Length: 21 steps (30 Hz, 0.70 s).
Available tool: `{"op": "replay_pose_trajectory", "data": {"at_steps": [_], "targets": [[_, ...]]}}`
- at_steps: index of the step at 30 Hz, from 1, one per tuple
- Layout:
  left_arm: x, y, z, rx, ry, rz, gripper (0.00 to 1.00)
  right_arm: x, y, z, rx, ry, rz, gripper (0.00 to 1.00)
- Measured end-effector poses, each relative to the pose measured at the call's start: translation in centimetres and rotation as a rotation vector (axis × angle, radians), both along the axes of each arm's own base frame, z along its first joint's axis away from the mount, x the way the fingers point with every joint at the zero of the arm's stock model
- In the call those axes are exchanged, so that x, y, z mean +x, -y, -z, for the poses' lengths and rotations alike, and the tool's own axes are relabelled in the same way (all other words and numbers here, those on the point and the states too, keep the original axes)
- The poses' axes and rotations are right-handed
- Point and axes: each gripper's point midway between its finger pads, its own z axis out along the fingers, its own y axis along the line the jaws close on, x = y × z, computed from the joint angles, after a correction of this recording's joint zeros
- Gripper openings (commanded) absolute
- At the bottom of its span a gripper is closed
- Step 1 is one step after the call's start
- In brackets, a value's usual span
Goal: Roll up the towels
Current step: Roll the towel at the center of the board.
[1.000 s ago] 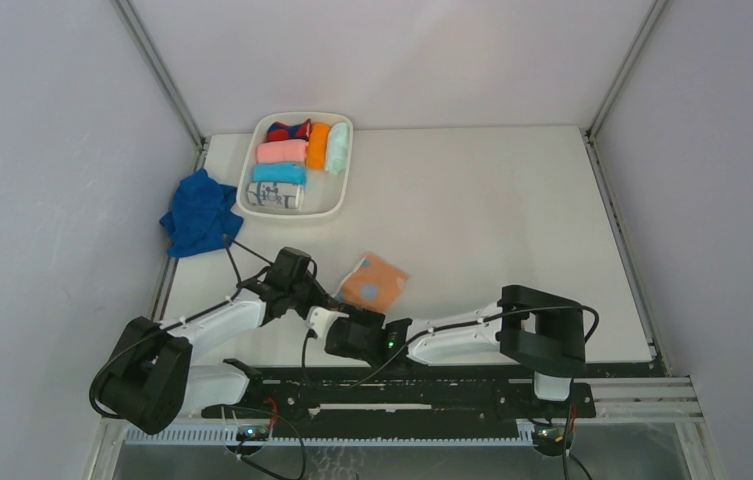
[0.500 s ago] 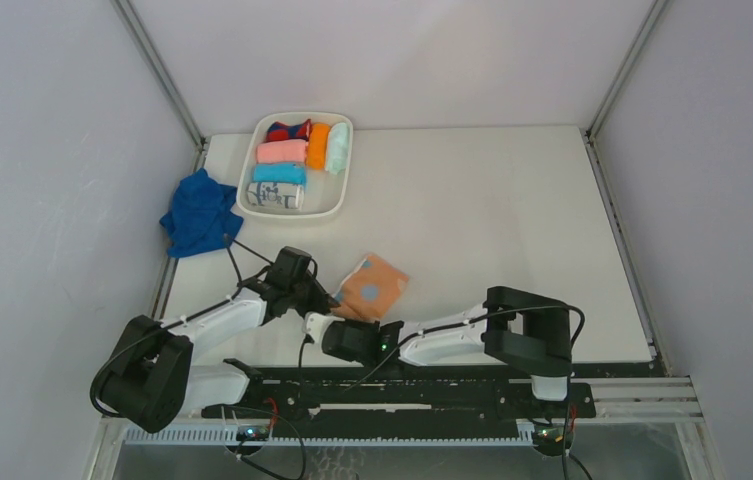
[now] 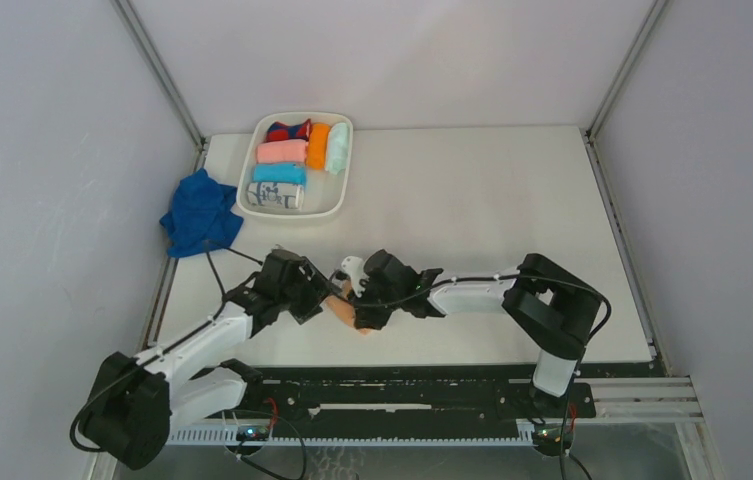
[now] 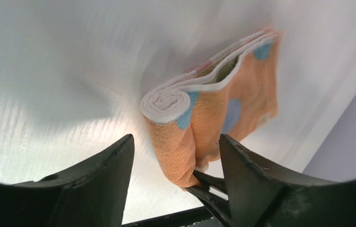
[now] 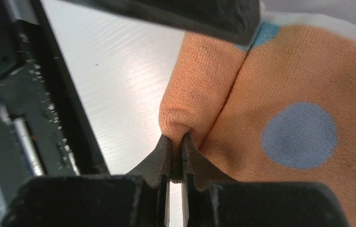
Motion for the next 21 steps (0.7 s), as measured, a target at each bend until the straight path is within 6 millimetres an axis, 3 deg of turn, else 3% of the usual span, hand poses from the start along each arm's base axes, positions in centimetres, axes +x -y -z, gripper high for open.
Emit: {"op": "replay_pose_trajectory", "data": {"at_steps": [7,14,21], "targets": [[-0.3,-0.6,-1.7,-0.059,0.083,-0.057,0.80,-0.6,1.4,-0.4,0.245,-0.382,0.083,0.00],[-0.9,-0.1,-1.1,-0.113,0.072,-0.057,0.81,0.7,2.8,-0.1,0.456,-0.741,0.206,0.00],[-1.3,1.6,-1.1,-0.162,0.067,-0.016,0.77,1.5,3.1,-0.2,0.563,-0.963,0.256,0.00]]}}
